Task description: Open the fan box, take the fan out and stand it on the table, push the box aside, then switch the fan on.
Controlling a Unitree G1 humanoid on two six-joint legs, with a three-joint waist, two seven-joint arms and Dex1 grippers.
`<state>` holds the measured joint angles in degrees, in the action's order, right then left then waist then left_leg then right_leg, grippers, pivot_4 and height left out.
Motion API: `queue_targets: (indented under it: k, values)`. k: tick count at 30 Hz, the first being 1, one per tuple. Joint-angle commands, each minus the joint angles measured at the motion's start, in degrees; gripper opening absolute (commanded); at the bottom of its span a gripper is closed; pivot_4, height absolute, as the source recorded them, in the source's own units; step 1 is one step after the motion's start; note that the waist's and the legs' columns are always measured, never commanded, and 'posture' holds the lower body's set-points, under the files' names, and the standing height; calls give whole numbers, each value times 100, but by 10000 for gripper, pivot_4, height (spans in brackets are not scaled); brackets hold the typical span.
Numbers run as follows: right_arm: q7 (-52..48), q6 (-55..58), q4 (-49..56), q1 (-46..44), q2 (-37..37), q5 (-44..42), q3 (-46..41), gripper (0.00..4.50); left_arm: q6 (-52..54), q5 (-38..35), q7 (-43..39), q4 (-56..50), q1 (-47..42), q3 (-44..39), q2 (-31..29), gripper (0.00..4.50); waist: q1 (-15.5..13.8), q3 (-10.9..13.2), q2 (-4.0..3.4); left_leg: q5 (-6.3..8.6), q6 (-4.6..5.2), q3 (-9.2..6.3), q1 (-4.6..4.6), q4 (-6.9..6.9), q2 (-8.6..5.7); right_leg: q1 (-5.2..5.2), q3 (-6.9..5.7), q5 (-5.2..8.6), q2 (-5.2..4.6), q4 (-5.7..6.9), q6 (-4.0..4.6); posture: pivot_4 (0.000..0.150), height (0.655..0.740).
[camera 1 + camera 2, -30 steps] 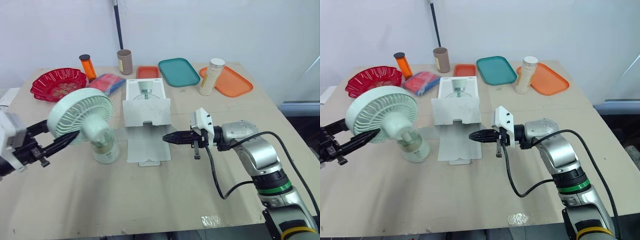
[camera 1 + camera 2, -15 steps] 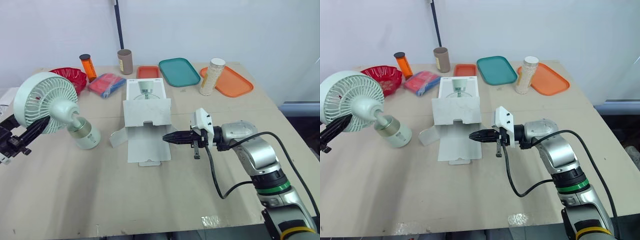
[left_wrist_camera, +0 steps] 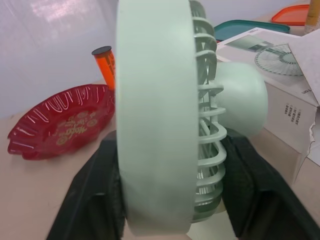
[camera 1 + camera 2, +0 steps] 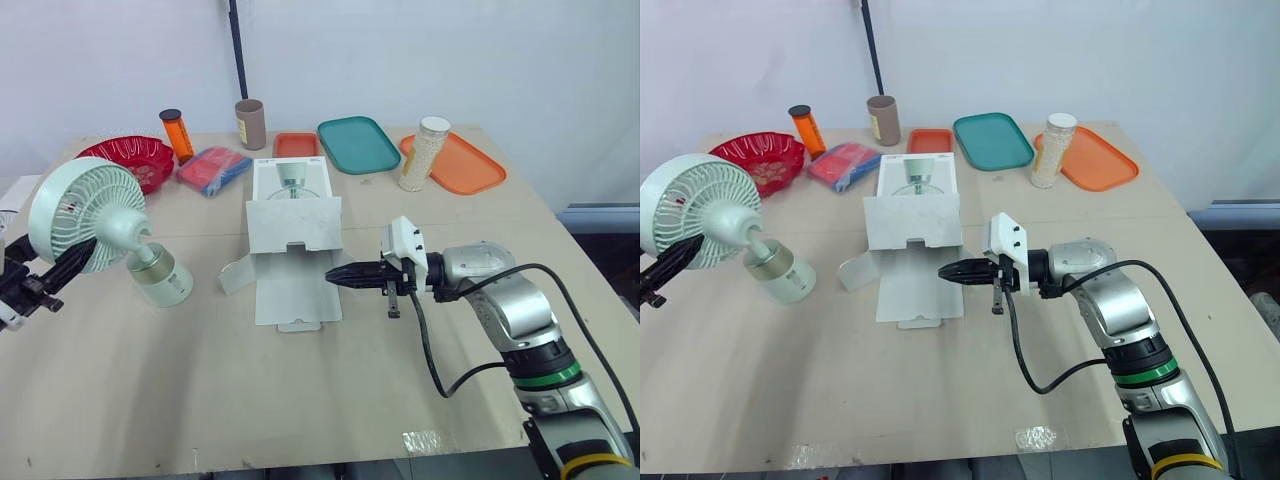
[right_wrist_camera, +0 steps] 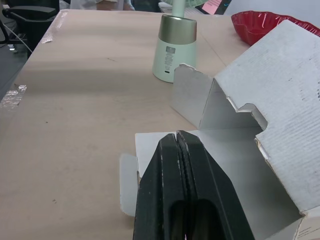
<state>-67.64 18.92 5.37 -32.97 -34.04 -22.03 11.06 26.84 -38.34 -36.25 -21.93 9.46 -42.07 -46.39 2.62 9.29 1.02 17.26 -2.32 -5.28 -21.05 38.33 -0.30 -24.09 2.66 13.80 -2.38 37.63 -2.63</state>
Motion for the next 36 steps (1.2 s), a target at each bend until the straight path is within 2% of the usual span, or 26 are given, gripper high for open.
queue_targets:
  k: [1, 2, 3, 11, 16, 25, 34, 36]
  values:
    - [27, -16, 166, 16, -19, -17, -110, 0, 209, -46, 38, -30, -74, 39, -55, 38800, 0, 0, 1, 0, 0, -1, -1, 0, 0, 0, 0, 0, 1, 0, 0, 1500, 7400]
    - [32, -12, 173, 22, -22, -20, -111, 0, 215, -17, 22, -36, -87, 43, -63, 42851, 0, 0, 2, 0, 0, -3, -1, 0, 1, -1, -2, 0, 1, 0, 0, 1500, 7400]
    - [36, -11, 185, 34, -29, -19, -111, 0, 232, -18, 7, -48, -98, 35, -63, 44334, 0, 0, 2, 0, 0, -2, -3, 0, 1, -2, -1, 0, 0, -1, 0, 1500, 7400]
    - [29, -33, 175, 69, -18, 17, -71, 0, 222, -62, 42, -82, -222, -62, 12, 44334, -2, 0, 1, 0, -1, -1, -2, 0, 1, -2, -1, 0, 0, -1, 0, 1500, 7400]
    - [-12, -63, 121, 46, -5, 65, -25, 0, 258, -348, 166, -94, -451, -386, 46, 44334, -2, 0, 1, -1, -2, -3, -3, 0, 1, -2, -1, 0, 0, -1, 0, 1500, 7400]
    - [-84, -92, 35, -25, 48, 97, -3, 0, 391, -1371, 694, -277, -1163, -1050, 43, 44334, -3, -1, 3, -1, -5, -3, -3, 0, 1, -3, -1, 0, -2, -1, 0, 1500, 7400]
    - [116, -135, -30, -90, 173, 240, -73, 0, 822, -2554, 1268, -1234, -2148, -346, -561, 44334, -4, -4, 9, -4, -21, -8, -4, 2, -2, -1, -2, 0, -3, 1, 0, 1500, 7400]
    - [284, -59, 5, -163, 247, 249, -131, 0, 913, -2680, 963, -1532, -2021, -64, -684, 44334, 7, -3, 7, -4, -21, -6, -4, 2, -1, -3, -1, 0, -1, 6, 0, 1500, 7400]
